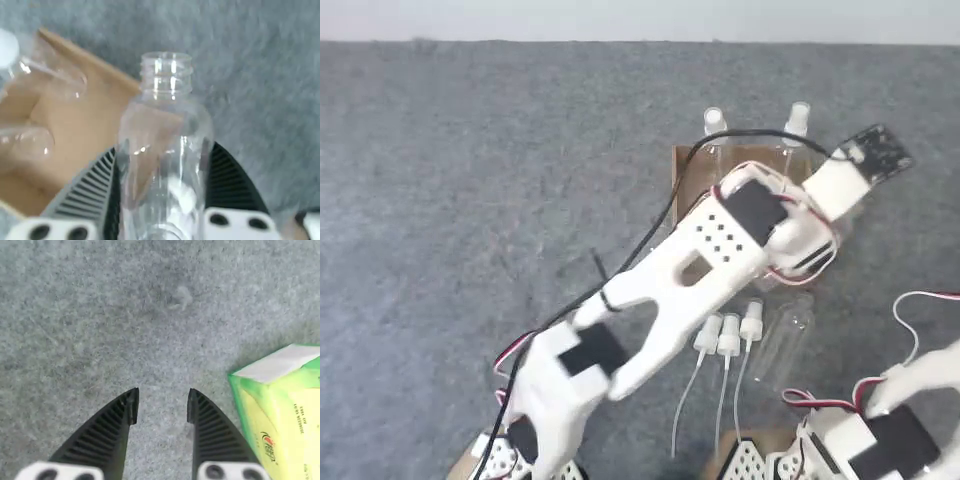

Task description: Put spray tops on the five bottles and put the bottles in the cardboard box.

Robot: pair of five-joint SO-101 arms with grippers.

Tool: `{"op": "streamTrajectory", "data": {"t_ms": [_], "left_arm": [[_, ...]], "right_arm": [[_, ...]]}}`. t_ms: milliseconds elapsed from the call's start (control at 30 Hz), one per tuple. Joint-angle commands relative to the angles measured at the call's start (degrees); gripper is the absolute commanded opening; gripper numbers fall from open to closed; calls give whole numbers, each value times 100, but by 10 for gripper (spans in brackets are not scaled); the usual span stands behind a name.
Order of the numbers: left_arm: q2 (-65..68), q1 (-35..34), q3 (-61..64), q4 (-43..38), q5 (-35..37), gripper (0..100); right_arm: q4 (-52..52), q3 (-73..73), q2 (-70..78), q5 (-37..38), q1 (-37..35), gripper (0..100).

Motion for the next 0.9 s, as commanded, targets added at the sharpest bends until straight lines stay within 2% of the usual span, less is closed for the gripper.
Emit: {"op": "streamTrajectory", "data": {"t_ms": [0,200,400,767,867], "left_arm": [[633,26,-1587,-114,316,164],[1653,26,-2809,-79,519,170],[2180,18,-3776,413,730,277],[2207,-615,-5798,1371,642,275],[1749,-897,-5710,1556,422,253]], "right_arm": [[-101,-378,-31,62,48,120],[-84,-343,-31,62,48,120],[-75,-343,-31,88,40,120],[-101,114,-48,79,-4,120],[-101,404,-31,79,-4,120]]}}
